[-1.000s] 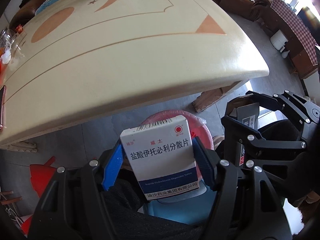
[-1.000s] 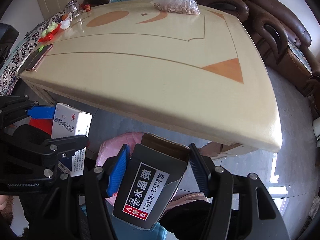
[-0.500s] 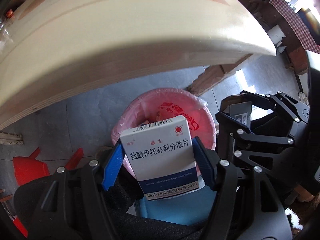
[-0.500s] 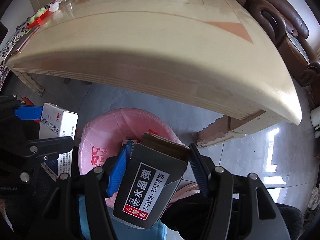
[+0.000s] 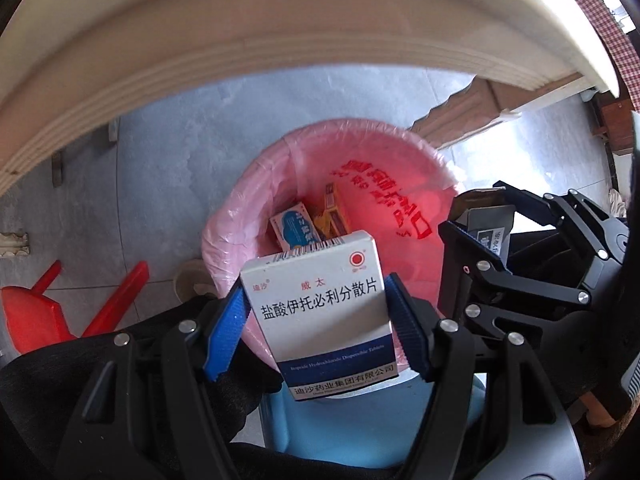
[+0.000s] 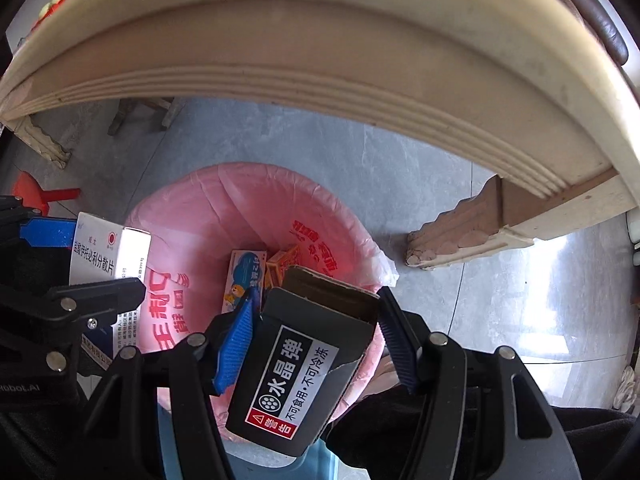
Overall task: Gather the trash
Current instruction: 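Lift both boxes off the table and carry them over the pink bin, then open the left tool over the bin while the right tool releases the black box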
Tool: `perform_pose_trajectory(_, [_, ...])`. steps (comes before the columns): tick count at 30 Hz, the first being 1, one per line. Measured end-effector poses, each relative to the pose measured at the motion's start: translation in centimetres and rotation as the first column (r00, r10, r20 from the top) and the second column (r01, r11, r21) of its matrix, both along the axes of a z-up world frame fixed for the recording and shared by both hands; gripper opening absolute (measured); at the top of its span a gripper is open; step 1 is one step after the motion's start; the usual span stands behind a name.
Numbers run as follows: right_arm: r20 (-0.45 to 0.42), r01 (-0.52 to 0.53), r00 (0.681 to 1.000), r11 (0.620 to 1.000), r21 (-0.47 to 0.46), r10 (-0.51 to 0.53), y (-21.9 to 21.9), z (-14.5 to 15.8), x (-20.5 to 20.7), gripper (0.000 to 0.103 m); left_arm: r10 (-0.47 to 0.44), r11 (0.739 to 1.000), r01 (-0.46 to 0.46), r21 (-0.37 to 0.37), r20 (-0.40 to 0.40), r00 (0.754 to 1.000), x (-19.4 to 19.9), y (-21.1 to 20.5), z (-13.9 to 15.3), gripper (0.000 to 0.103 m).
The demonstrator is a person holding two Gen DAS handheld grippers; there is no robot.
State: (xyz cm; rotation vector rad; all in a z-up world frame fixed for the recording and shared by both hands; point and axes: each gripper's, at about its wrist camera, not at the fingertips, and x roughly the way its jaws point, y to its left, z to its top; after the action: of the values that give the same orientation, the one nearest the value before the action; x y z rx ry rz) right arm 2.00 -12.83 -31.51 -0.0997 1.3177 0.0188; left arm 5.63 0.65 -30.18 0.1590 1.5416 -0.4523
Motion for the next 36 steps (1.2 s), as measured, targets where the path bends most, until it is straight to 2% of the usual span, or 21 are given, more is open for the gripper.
perform_pose_trajectory(4, [-0.023,-0.011,1.000,1.000,-0.007,0.011,-0.1,-1.8,0.3,0.059,-0.011,1.000,0.012,0.022,-0.044,0.999,0.5,-0.6,-2.5,0.066])
perform_pose_trajectory(10, [-0.063,-0.007,0.998,1.000,0.019,0.009,-0.4,-3.9,1.1,0.059,0.004,1.000,-0.004,0.003,-0.082,0.997,1.1,-0.3,-3.5,0.066])
perform_pose_trajectory(13, [-0.070,-0.025,0.997,0.999,0.026,0.026,-0.2,-4.6,1.3,0.059,0.016,0.999,-0.013,0.036,-0.082,0.996,1.3,-0.3,-4.5,0.066])
perform_pose_trajectory(30, [-0.096,-0.053,0.994,0.997,0.053,0.058,0.5,-6.0,1.3,0.059,0.034,0.999,-0.033,0.010,-0.104,0.994,0.9,-0.7,-5.3,0.066])
perform_pose_trajectory(36, [-0.100,-0.037,0.994,0.997,0.062,0.043,0.1,-6.0,1.4,0.060,0.053,0.998,-0.051,0.025,-0.101,0.993,1.1,-0.3,-5.4,0.066])
